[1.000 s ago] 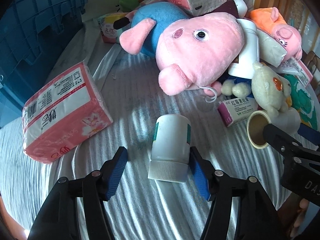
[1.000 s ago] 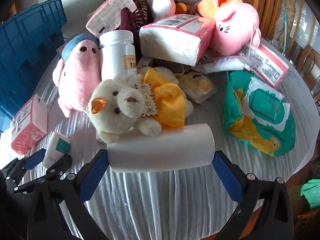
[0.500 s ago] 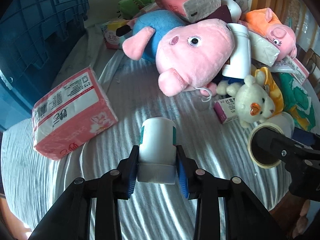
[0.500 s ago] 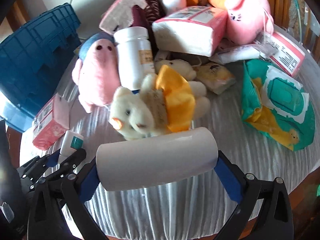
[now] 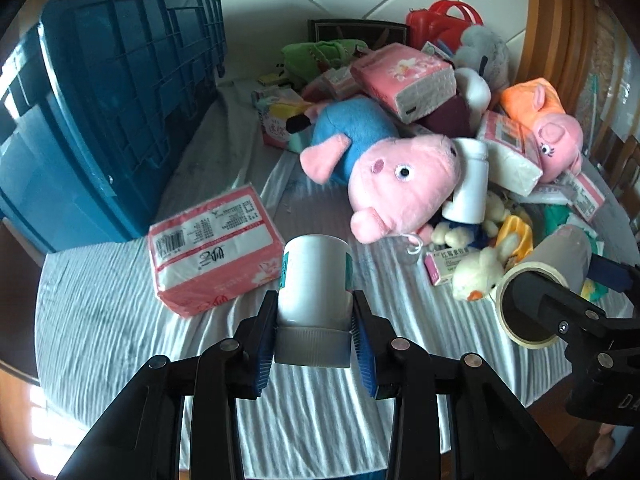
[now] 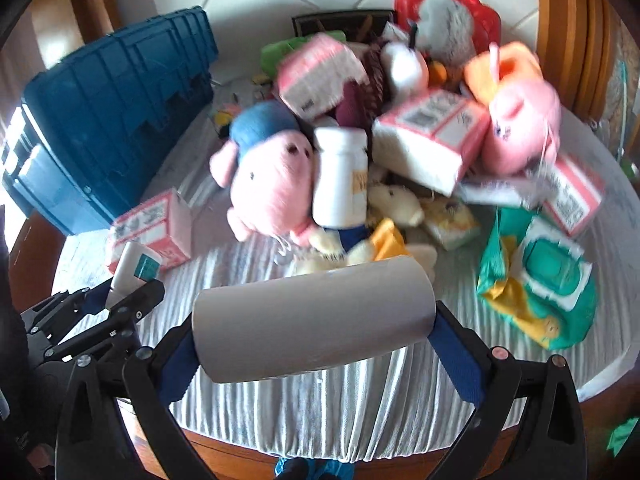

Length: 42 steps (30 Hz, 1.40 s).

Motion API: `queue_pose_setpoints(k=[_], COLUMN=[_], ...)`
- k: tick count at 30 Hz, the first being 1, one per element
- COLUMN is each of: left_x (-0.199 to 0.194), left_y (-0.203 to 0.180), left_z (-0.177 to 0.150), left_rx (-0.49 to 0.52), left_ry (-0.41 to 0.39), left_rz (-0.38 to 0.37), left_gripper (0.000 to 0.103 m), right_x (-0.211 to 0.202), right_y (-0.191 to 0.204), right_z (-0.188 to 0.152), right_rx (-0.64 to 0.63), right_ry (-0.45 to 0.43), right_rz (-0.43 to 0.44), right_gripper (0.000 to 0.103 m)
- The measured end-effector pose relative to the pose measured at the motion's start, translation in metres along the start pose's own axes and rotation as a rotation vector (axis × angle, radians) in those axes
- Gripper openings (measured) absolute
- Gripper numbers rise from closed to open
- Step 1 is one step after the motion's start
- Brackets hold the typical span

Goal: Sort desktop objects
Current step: 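Carry the white bottle and paper roll over the blue crate with both tools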

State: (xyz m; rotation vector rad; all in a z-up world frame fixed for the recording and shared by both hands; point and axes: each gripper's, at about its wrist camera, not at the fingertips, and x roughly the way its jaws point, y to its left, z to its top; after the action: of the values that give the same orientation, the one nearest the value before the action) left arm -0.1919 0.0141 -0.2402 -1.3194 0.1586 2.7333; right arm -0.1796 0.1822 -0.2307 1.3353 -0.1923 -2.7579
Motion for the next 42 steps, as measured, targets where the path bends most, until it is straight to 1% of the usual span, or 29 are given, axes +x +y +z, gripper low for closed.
queue_pose_setpoints(k=[2, 5, 9, 15, 23, 25, 29, 34, 38, 42], left_x=[-0.016, -0.032, -0.067, -0.121, -0.182, -0.195, -0.214, -0.232, -0.236, -0.222], left_y=[0.006, 0.014, 0.027, 0.048, 0.094, 0.107, 0.132, 0.174, 0.218, 0.274], left_z=[0.004, 0.017, 0.026, 0.037, 0.05, 0.053, 0.056, 0.074, 0.101, 0.131], left_rx=[-0.017, -0.047, -0.088, -0.136, -0.207, -0.225, -0.251, -0.276, -0.267, -0.276], left_ry=[-0.028, -0.067, -0.128, -0.222, -0.318, -0.336, -0.369, -0.424, -0.472, -0.479], left_rz=[0.012, 0.034, 0.081, 0.154, 0.265, 0.28, 0.303, 0.328, 0.356, 0.358], left_gripper=[0.034, 0.034, 0.034, 0.034, 0.034, 0.034, 0.034, 0.034, 0.034, 0.034], right_x=[-0.012, -0.03, -0.056, -0.099, -0.133, -0.141, -0.153, -0.162, -0.158, -0.142], right_y=[0.007, 0.019, 0.035, 0.074, 0.132, 0.148, 0.18, 0.221, 0.261, 0.308], right_z=[0.009, 0.022, 0.039, 0.067, 0.094, 0.099, 0.108, 0.125, 0.155, 0.19], right_rx=[-0.031, -0.079, -0.14, -0.25, -0.349, -0.371, -0.406, -0.432, -0.424, -0.419], right_ry=[-0.032, -0.078, -0.143, -0.244, -0.335, -0.355, -0.395, -0.439, -0.478, -0.49], right_rz=[0.017, 0.042, 0.081, 0.153, 0.247, 0.269, 0.301, 0.326, 0.328, 0.328], right_gripper=[0.103, 0.103, 0.103, 0.103, 0.103, 0.103, 0.103, 0.103, 0.103, 0.103])
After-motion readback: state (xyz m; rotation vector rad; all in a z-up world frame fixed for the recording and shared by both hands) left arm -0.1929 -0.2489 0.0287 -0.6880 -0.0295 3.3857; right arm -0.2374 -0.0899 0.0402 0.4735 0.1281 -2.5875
